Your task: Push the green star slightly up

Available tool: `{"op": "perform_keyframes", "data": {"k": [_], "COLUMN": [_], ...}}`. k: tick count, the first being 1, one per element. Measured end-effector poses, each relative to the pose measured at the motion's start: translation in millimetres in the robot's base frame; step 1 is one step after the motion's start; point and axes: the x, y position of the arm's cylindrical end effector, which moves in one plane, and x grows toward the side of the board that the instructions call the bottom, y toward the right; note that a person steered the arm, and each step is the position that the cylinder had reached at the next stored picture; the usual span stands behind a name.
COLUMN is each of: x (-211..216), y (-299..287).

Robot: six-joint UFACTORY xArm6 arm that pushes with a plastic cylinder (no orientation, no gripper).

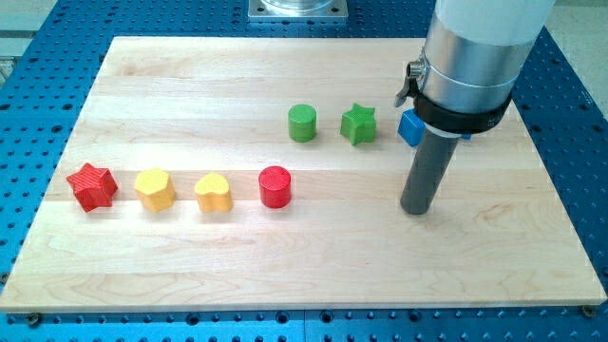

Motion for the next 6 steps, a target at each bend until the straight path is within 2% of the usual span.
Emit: {"op": "perform_keyframes", "data": {"k": [1,2,4,5,6], "x": [0,-19,-90,-102,-103], "y": [0,-10,-26,-27,-78]}}
